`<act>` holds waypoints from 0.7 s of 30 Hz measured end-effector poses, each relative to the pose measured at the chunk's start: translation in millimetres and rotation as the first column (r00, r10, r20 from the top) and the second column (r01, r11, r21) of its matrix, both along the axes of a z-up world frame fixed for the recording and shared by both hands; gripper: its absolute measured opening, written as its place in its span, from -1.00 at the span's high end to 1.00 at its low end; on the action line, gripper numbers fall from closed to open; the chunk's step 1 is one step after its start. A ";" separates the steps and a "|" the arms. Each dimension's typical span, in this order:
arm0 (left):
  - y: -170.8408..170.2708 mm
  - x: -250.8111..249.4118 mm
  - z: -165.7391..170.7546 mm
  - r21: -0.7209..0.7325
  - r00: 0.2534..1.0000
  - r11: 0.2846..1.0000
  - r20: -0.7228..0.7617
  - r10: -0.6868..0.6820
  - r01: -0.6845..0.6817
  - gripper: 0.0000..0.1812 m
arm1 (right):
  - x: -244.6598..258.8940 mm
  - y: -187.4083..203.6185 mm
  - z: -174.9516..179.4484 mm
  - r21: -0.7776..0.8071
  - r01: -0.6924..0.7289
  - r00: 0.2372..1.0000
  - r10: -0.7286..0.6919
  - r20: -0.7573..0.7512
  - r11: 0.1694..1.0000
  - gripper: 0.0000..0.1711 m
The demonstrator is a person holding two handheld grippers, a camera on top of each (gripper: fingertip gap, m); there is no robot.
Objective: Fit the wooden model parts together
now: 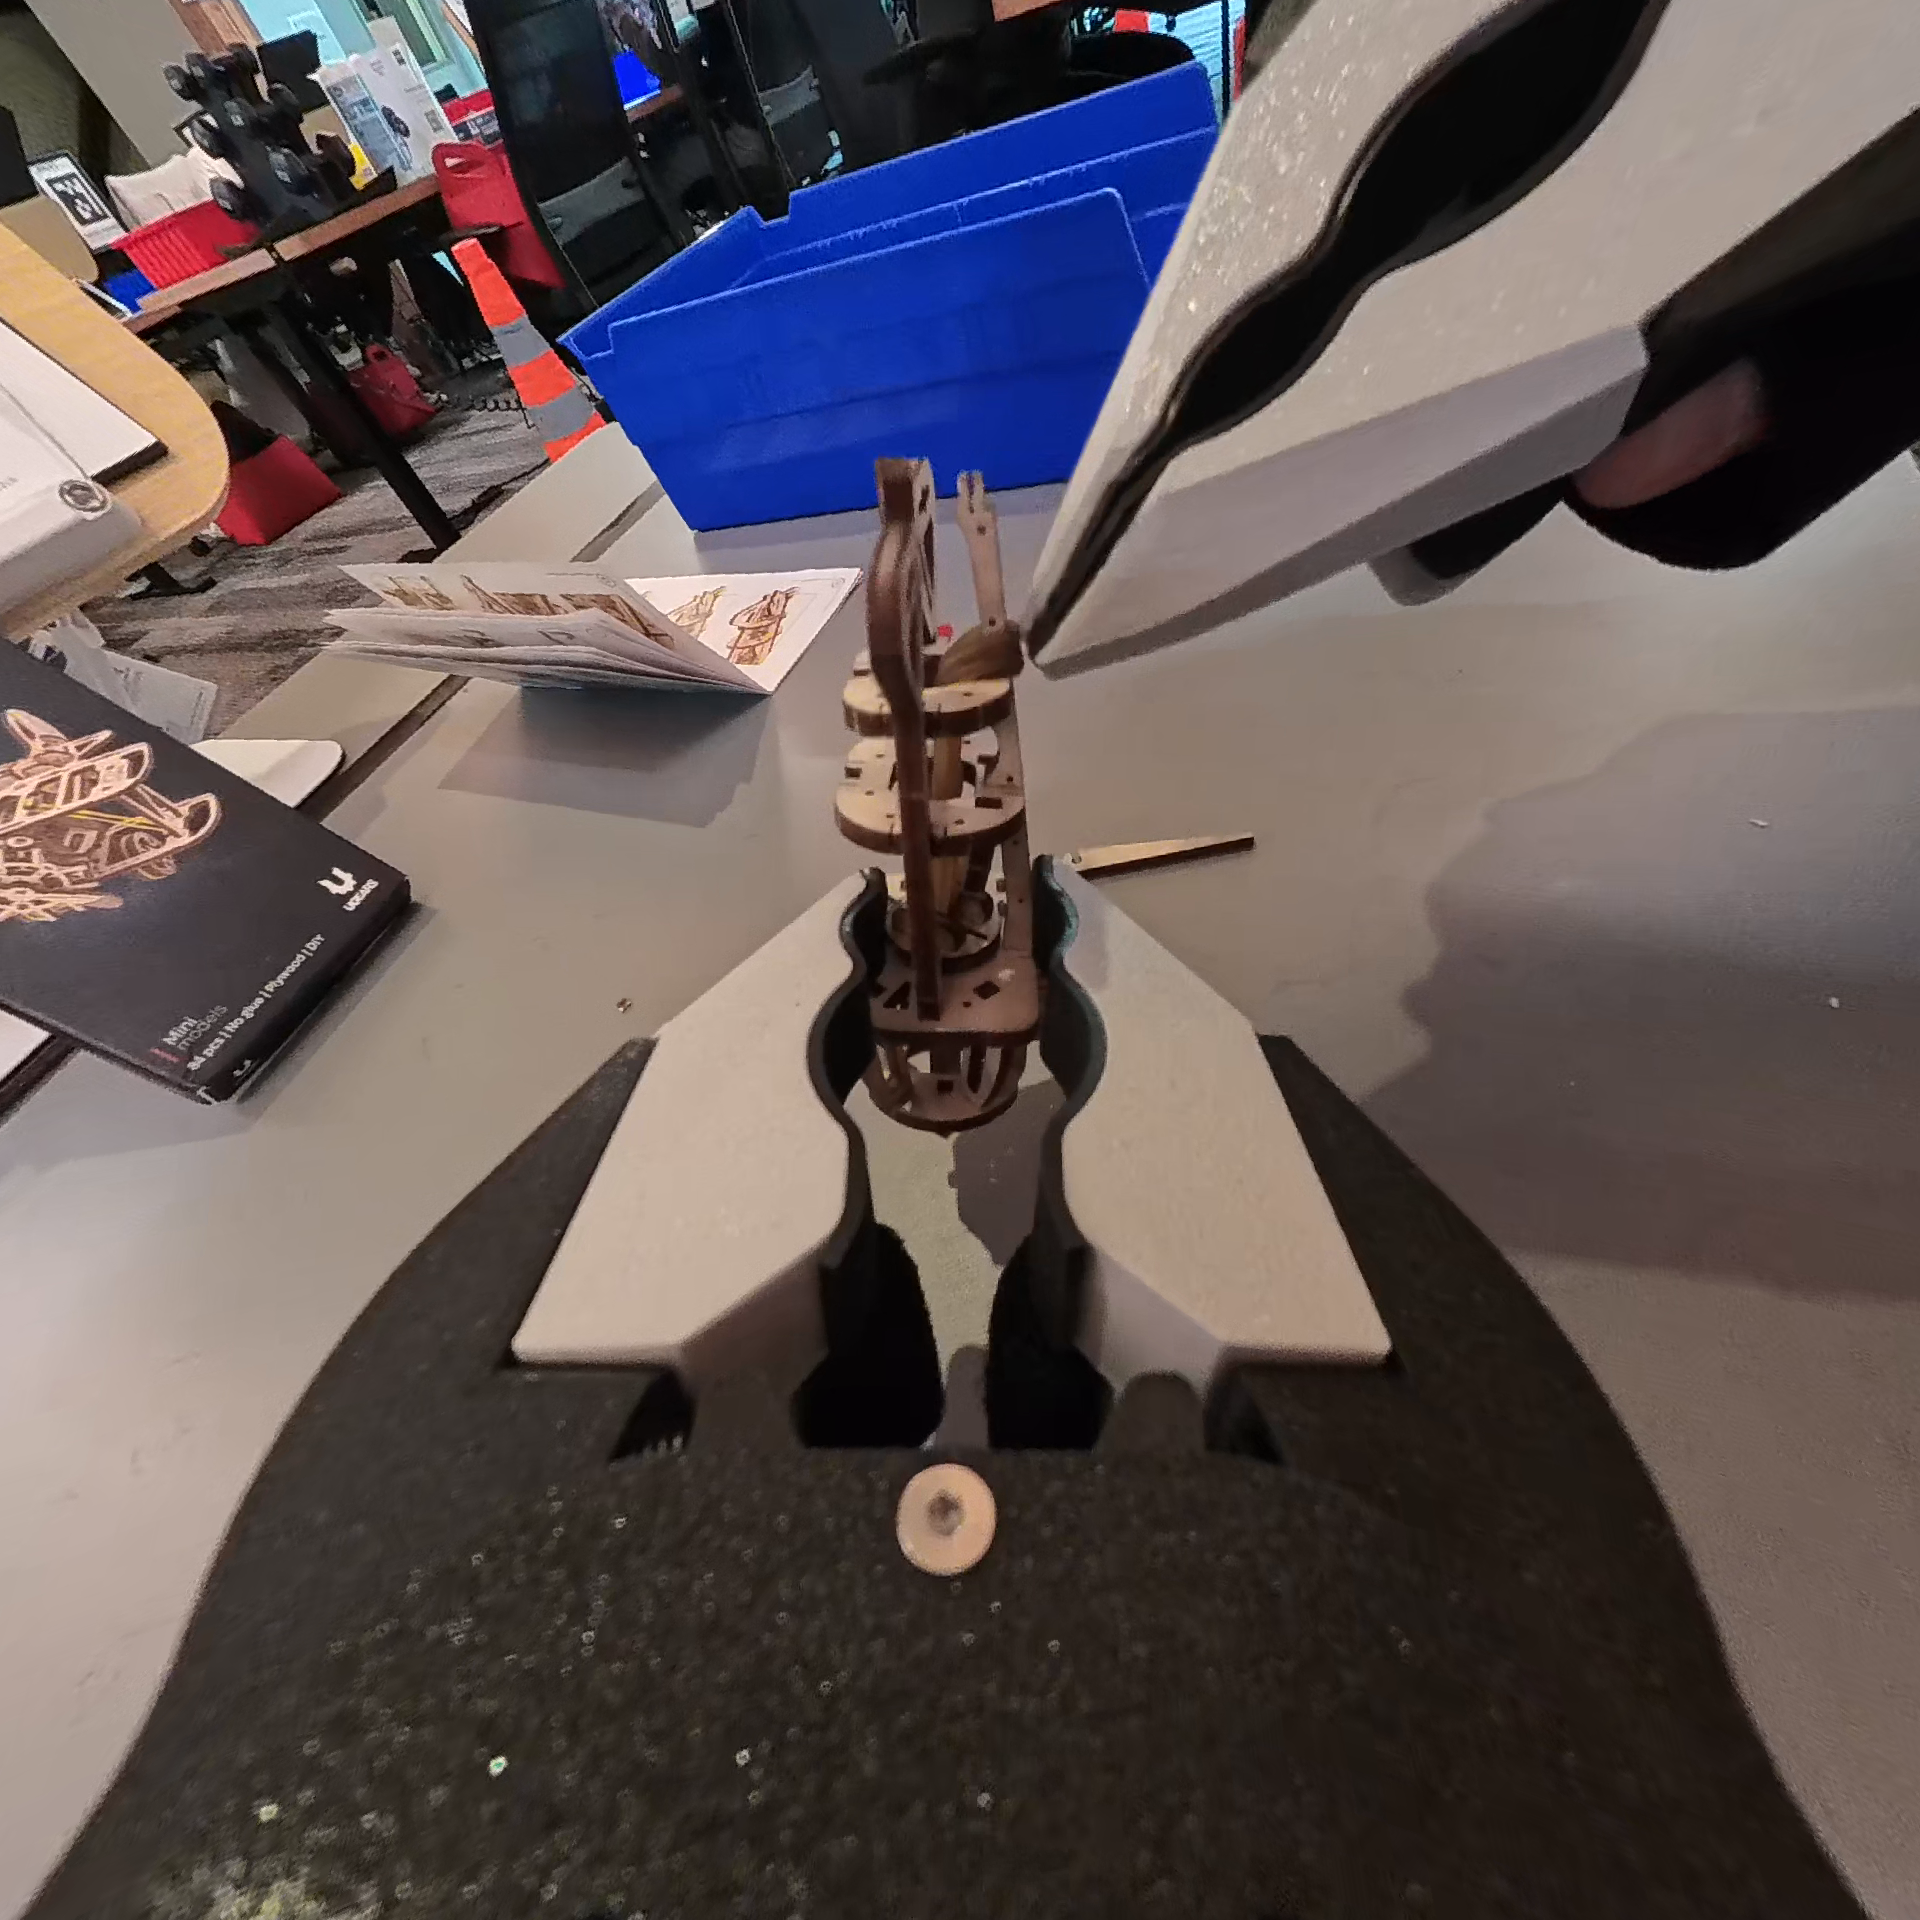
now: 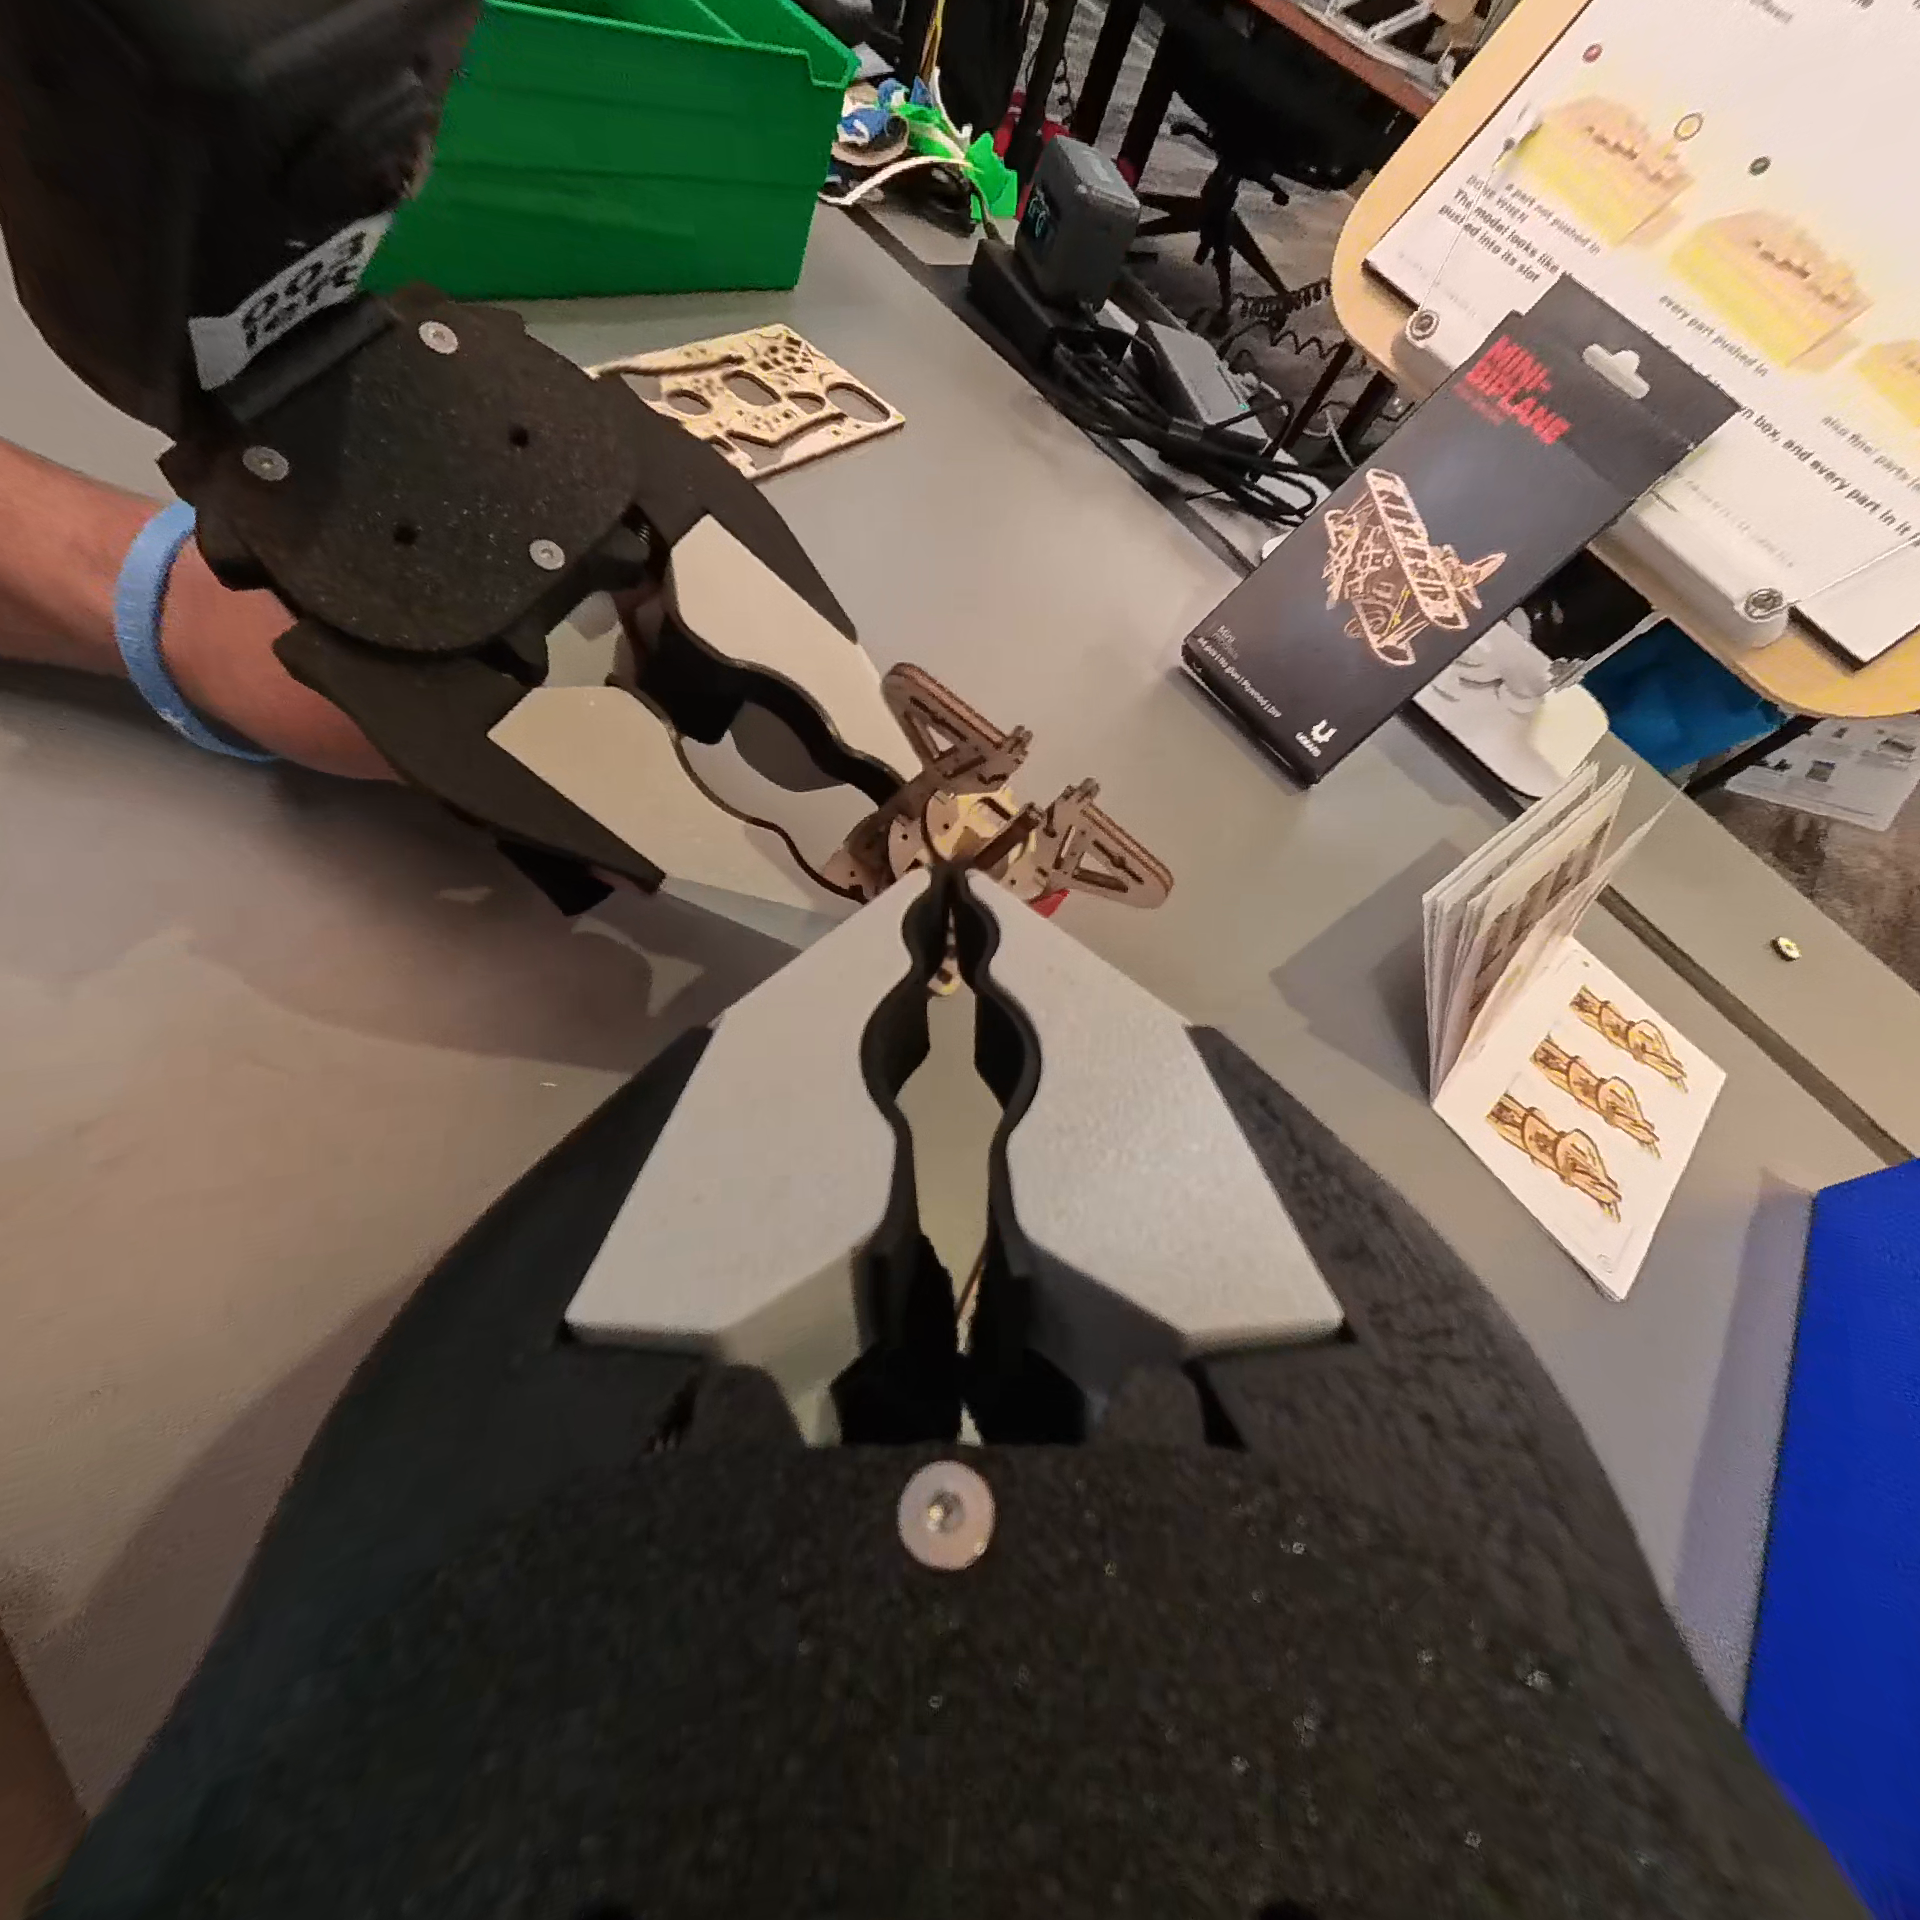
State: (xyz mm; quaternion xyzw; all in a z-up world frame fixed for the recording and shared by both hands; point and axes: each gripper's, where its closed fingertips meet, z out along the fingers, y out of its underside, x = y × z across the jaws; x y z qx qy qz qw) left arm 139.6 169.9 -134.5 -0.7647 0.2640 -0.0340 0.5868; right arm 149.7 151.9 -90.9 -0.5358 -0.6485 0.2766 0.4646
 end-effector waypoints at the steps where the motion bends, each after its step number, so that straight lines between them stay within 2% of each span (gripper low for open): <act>1: -0.3 0.4 1.8 0.008 1.000 1.000 0.008 -0.004 0.003 0.73 | 0.2 0.2 -2.3 -0.013 0.001 1.000 0.000 0.010 1.000 1.00; 13: -0.2 -0.2 3.5 0.024 1.000 1.000 -0.006 0.003 -0.003 0.73 | -1.6 2.0 8.1 -0.266 0.007 0.996 -0.029 -0.079 0.964 0.89; 16: -1.2 4.2 0.6 0.027 0.999 1.000 -0.041 -0.004 0.005 0.73 | -1.7 1.2 7.0 -0.263 0.009 0.997 -0.029 -0.073 0.965 0.95; 21: -0.1 1.6 0.3 0.020 1.000 1.000 -0.031 0.003 -0.003 0.73 | -1.4 2.9 4.7 -0.245 0.014 0.998 -0.030 -0.060 0.969 0.92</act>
